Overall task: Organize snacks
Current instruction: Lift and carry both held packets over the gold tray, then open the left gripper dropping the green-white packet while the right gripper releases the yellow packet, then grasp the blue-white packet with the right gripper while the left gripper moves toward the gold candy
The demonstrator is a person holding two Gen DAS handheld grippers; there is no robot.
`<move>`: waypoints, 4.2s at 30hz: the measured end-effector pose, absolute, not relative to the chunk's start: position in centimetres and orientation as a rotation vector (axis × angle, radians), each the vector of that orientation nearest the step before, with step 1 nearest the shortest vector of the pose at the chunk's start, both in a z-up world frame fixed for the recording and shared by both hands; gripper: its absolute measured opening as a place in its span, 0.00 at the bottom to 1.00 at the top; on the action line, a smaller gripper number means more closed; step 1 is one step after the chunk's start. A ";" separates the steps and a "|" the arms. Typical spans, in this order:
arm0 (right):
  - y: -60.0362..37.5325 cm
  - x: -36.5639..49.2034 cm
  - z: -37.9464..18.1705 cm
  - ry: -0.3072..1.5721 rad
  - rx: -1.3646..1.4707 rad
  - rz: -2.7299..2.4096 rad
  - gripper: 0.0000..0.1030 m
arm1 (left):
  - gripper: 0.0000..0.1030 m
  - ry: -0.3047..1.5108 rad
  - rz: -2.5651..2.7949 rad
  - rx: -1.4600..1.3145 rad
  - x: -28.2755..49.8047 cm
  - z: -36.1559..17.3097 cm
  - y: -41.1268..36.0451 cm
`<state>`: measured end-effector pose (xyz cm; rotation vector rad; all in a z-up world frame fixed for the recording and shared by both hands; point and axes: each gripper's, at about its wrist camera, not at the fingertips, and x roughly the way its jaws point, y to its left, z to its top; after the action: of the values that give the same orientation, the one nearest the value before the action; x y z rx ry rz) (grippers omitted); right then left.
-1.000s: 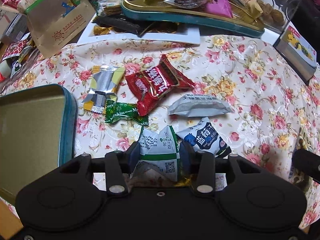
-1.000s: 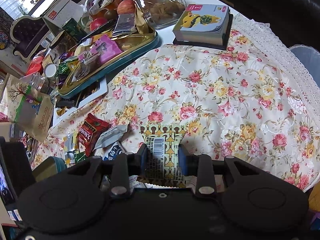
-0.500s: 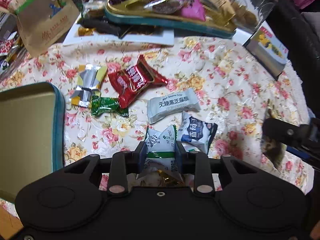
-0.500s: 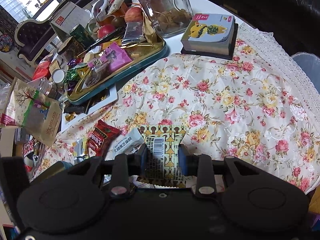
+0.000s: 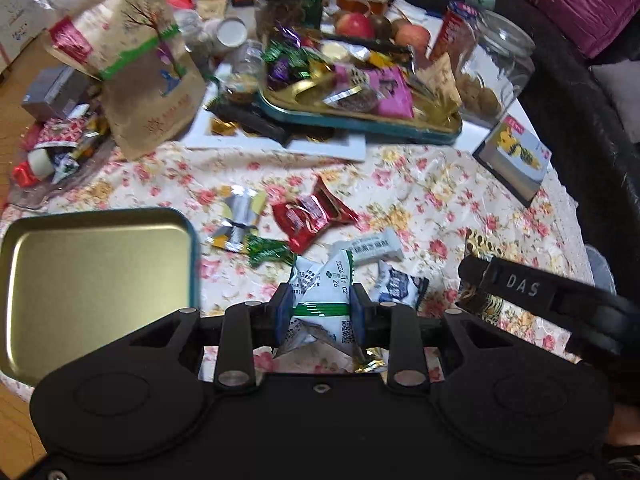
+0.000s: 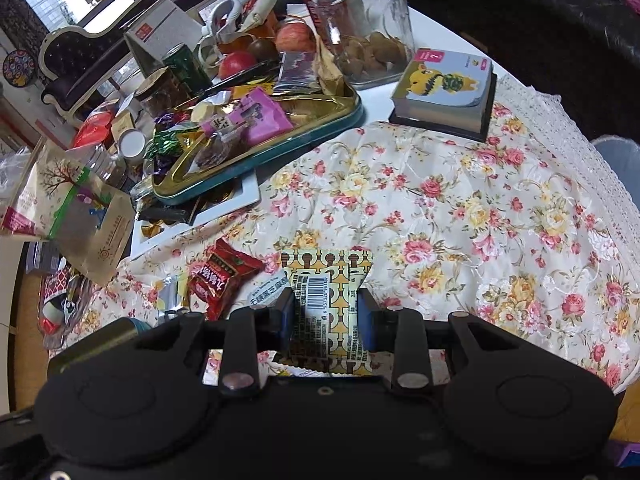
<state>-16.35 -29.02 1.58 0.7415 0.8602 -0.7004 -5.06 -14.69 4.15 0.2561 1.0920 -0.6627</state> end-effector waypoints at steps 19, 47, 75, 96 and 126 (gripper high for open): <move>-25.2 -12.8 6.2 0.840 0.514 -0.659 0.33 | 0.38 1.088 -0.508 0.187 -1.0 6.3 -9.2; -21.7 -10.3 5.4 0.908 0.578 -0.407 0.33 | 0.38 1.255 -0.122 0.055 7.9 4.4 1.8; -11.2 -2.2 1.0 1.033 0.502 -0.142 0.33 | 0.46 1.212 -0.131 0.014 8.4 4.7 6.2; -9.2 -2.4 2.8 0.953 0.383 -0.056 0.49 | 0.45 1.276 -0.115 0.046 8.0 3.5 5.2; -20.7 -8.1 0.3 1.073 0.553 -0.471 0.49 | 0.46 1.269 -0.357 0.235 2.6 3.9 -7.2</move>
<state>-8.12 -20.71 0.34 0.5531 1.0726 -0.4706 2.62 -7.16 3.86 0.2352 1.2688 -0.3566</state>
